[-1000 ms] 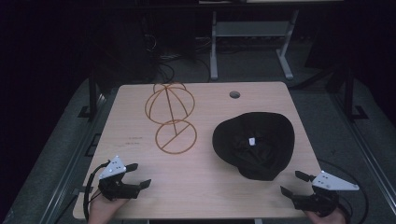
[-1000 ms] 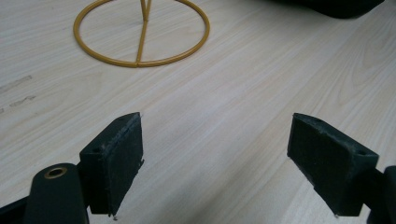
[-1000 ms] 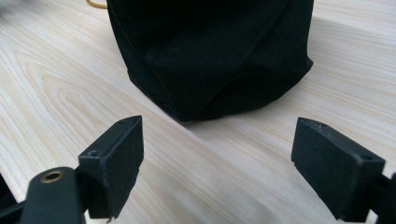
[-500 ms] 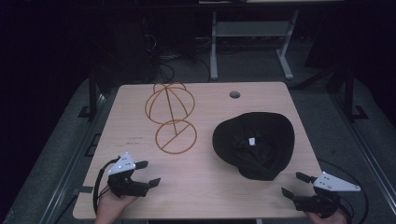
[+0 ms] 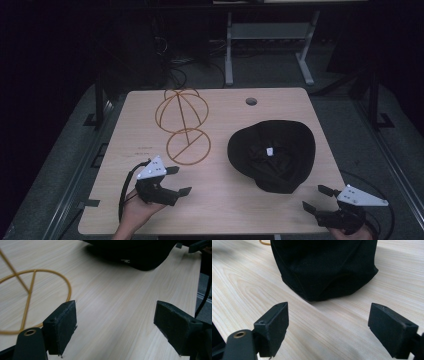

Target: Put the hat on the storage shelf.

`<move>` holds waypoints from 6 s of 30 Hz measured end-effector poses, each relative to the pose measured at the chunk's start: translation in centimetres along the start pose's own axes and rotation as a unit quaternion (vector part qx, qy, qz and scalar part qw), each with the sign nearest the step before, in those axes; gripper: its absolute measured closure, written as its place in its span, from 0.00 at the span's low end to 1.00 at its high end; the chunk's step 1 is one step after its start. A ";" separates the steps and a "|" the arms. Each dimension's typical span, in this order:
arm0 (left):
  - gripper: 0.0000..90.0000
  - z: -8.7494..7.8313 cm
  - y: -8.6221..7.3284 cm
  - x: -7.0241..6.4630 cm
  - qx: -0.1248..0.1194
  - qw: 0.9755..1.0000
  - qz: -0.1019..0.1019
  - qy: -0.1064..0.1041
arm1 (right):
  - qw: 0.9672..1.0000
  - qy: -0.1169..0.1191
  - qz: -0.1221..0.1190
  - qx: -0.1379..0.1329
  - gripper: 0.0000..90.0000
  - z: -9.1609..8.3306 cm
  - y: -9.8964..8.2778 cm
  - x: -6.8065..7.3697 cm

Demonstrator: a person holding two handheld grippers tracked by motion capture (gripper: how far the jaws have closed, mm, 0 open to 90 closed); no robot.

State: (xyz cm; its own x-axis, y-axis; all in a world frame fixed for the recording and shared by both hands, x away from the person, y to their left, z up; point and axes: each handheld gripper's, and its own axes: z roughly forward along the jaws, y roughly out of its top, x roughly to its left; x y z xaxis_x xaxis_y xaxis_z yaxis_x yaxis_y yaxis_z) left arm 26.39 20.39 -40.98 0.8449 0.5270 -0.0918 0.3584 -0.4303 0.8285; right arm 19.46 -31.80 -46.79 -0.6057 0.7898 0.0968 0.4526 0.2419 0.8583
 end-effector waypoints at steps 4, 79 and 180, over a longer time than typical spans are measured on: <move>0.20 0.8 1.2 -0.3 0.003 1.000 0.011 -0.012 | 1.000 0.001 0.000 -0.002 0.18 0.0 0.0 0.1; 0.83 12.9 11.1 -5.6 0.051 0.982 0.138 -0.117 | 0.999 0.035 -0.009 -0.017 0.18 0.5 0.5 1.2; 0.43 3.0 4.7 -2.7 -0.010 0.995 0.074 -0.069 | 0.988 0.060 -0.084 -0.118 0.96 -0.6 12.1 1.2</move>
State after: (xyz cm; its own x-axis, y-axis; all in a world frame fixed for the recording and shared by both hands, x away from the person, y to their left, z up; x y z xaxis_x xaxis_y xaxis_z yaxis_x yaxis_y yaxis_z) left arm 27.00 14.74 -38.49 0.9343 0.3539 -0.0421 0.2200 -0.4800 0.8492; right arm 23.87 -28.26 -35.98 -0.7384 0.6743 -0.0097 0.1826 0.2137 0.9597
